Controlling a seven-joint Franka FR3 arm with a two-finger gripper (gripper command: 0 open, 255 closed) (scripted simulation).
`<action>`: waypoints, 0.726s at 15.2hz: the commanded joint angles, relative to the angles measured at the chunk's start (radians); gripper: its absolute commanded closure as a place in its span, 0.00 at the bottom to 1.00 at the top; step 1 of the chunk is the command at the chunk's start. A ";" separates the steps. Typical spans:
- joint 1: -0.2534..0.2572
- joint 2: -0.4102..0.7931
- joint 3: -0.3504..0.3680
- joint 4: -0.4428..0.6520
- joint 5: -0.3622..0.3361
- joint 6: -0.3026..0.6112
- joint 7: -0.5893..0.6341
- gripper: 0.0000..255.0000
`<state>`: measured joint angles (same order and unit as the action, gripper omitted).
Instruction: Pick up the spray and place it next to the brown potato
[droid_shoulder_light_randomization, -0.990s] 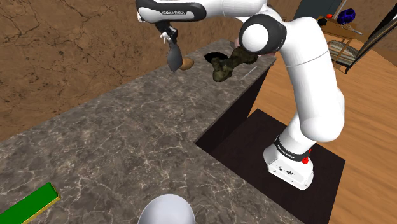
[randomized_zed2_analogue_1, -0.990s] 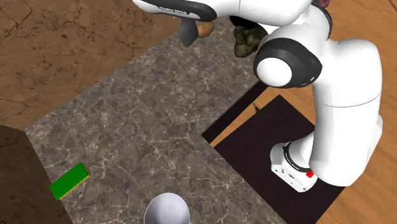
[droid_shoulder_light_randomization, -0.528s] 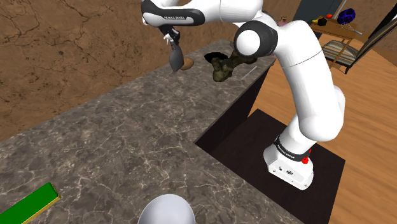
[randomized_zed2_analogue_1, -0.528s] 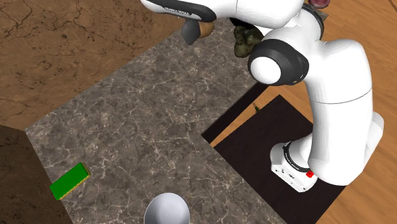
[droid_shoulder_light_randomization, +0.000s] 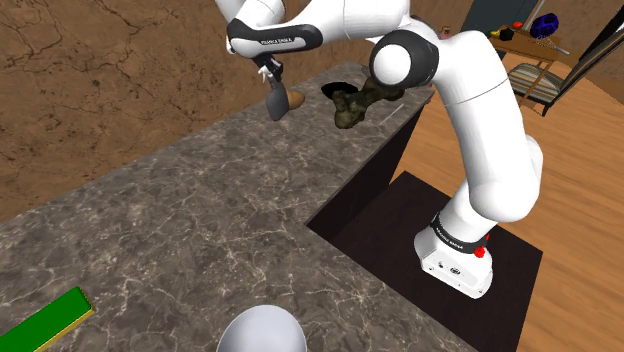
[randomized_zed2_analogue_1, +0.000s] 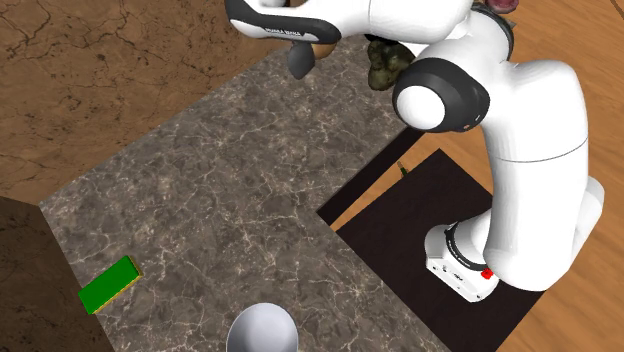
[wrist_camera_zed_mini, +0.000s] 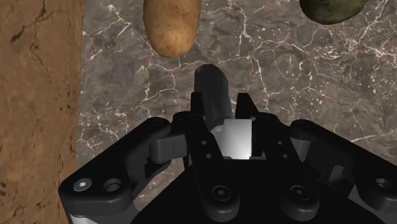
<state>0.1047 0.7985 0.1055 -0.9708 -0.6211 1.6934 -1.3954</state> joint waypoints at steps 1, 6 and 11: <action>-0.003 -0.005 0.000 -0.032 -0.002 0.024 0.014 1.00; -0.008 0.004 -0.001 -0.081 -0.009 0.074 0.043 1.00; -0.012 0.019 -0.002 -0.119 -0.017 0.120 0.071 1.00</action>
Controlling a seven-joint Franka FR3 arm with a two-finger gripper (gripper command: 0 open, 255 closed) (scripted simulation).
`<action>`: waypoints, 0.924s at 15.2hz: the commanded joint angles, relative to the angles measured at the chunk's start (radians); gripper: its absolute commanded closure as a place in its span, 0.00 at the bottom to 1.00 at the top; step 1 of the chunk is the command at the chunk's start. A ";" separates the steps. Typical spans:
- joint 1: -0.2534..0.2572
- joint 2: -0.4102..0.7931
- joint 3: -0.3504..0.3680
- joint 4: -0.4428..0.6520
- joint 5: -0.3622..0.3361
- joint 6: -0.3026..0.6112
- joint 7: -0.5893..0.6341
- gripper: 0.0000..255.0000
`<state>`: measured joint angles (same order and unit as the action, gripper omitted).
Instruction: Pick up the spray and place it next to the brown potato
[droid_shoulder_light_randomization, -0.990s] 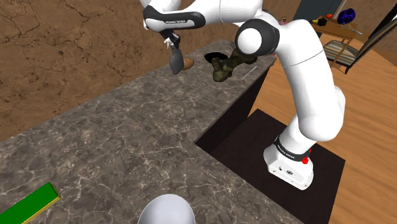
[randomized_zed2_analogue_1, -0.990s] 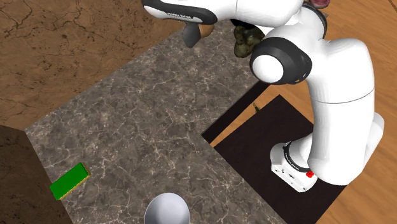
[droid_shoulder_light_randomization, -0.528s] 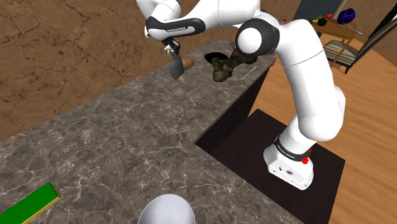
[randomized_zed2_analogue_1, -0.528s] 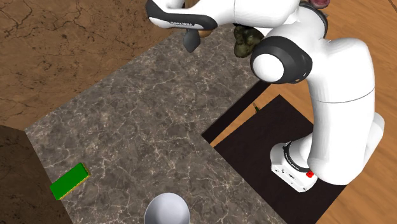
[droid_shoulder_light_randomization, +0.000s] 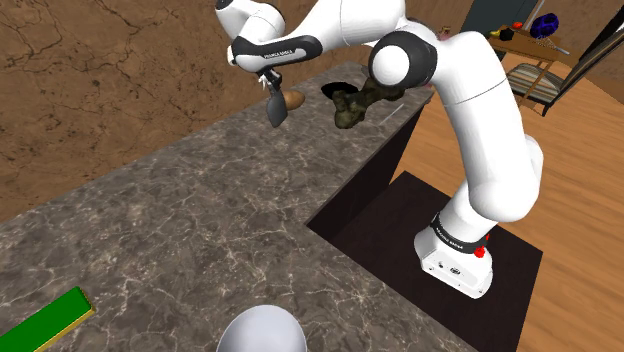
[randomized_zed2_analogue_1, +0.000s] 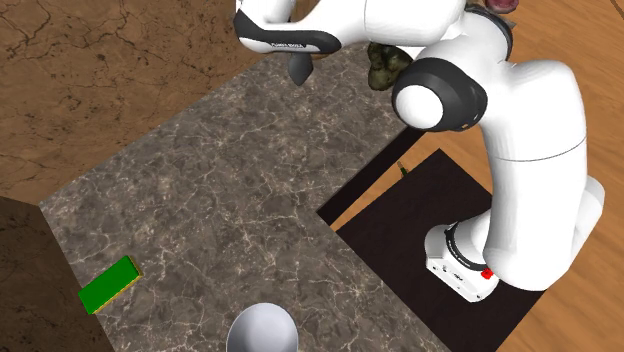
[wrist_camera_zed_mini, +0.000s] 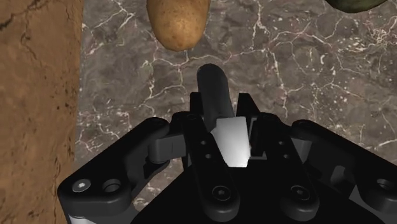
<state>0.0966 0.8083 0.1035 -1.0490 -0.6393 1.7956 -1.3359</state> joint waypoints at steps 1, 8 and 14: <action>-0.005 0.013 0.000 -0.047 -0.001 0.026 0.017 1.00; -0.008 0.035 -0.001 -0.072 -0.010 0.066 0.041 1.00; -0.008 0.035 -0.001 -0.072 -0.010 0.066 0.042 1.00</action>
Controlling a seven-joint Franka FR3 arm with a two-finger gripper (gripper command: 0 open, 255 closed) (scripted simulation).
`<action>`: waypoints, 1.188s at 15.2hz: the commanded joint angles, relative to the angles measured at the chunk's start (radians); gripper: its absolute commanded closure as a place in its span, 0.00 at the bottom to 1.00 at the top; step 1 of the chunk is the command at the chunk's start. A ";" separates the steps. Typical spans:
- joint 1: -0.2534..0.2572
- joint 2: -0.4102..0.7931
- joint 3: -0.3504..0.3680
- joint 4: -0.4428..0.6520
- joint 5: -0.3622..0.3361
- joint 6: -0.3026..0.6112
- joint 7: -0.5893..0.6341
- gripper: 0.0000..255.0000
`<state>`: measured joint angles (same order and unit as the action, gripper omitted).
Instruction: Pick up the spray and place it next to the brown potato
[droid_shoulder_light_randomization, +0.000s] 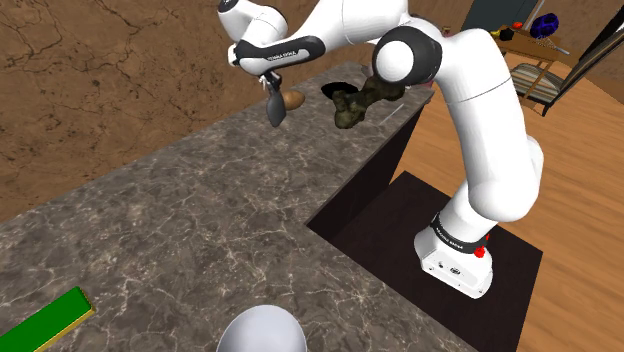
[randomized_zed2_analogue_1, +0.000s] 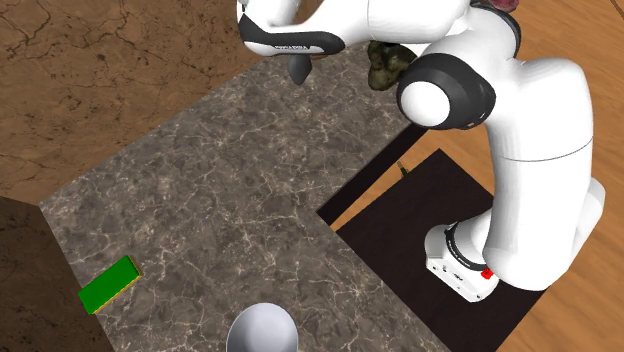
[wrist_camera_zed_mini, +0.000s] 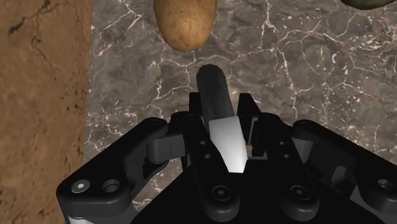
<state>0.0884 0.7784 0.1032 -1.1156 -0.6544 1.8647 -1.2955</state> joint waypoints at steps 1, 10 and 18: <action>-0.007 0.041 0.000 -0.043 0.005 0.010 0.005 0.00; 0.038 0.042 0.009 0.063 0.020 -0.100 -0.016 0.00; 0.037 0.043 0.010 0.063 0.019 -0.100 -0.016 0.00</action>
